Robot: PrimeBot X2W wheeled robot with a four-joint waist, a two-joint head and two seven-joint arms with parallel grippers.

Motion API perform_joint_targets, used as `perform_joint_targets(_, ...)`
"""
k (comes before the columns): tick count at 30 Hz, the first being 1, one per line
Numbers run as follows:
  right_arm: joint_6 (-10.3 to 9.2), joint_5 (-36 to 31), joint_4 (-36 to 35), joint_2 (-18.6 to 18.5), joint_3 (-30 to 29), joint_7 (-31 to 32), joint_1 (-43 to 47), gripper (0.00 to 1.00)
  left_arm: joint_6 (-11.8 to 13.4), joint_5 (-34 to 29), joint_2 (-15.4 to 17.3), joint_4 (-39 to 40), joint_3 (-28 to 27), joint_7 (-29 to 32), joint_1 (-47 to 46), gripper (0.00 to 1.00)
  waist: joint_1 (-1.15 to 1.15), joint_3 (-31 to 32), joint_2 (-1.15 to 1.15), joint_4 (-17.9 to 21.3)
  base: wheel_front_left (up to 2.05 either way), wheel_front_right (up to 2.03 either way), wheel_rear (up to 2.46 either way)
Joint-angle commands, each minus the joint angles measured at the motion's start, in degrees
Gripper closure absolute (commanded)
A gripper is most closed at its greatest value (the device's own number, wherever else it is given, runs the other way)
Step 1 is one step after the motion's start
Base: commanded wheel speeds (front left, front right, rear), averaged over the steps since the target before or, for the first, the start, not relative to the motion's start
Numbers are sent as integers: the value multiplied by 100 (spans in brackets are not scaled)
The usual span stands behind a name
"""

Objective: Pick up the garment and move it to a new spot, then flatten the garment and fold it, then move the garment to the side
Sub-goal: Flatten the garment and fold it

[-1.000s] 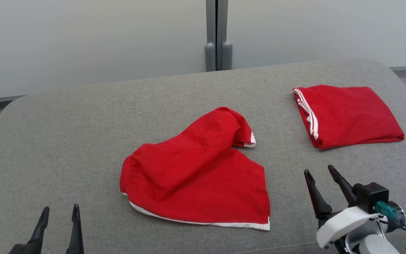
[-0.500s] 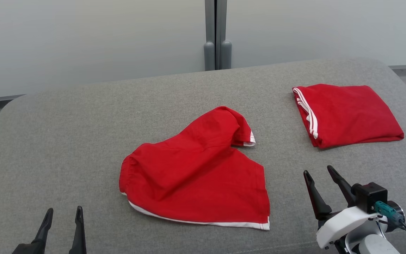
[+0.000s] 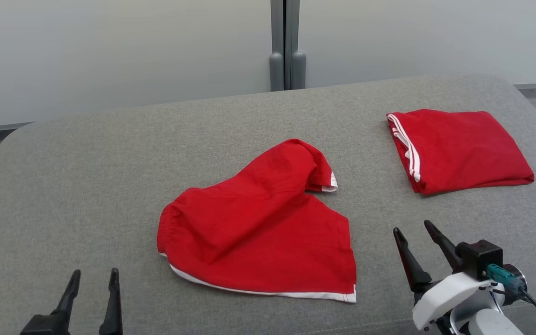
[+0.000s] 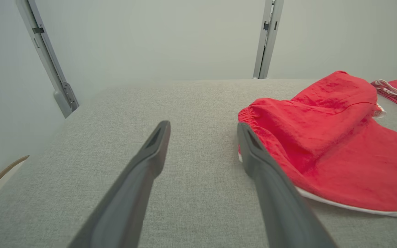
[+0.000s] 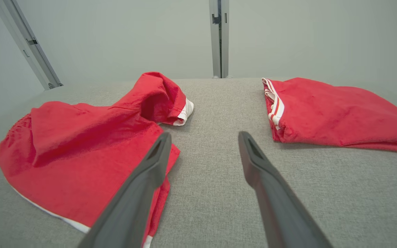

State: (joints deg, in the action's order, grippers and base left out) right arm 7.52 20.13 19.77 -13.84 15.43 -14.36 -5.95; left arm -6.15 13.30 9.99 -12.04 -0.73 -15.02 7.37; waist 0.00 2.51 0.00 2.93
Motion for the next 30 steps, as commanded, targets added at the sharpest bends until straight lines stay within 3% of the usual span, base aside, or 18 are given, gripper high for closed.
perform_joint_targets(1,-7,62,9,-37,103,71,-12,0,-45,82,84,-84,79,3,-133,0,0,-14,0,-10,0,0,0)
perform_joint_targets(7,-7,367,31,-140,756,333,23,0,-128,429,404,-651,664,233,-491,0,0,-109,0,6,0,0,0)
perform_joint_targets(12,-7,647,165,-230,1332,501,-125,0,-132,962,913,-1171,1476,209,-903,0,0,-287,0,126,0,0,0)
perform_joint_targets(16,-7,722,295,-259,1520,546,-216,0,-133,1173,1118,-1386,1803,185,-1134,0,0,-418,0,180,0,0,0)
perform_joint_targets(30,-7,1066,1168,-58,2479,395,-955,0,-134,1928,1838,-2389,3467,262,-2497,0,0,-1006,0,386,0,0,0)
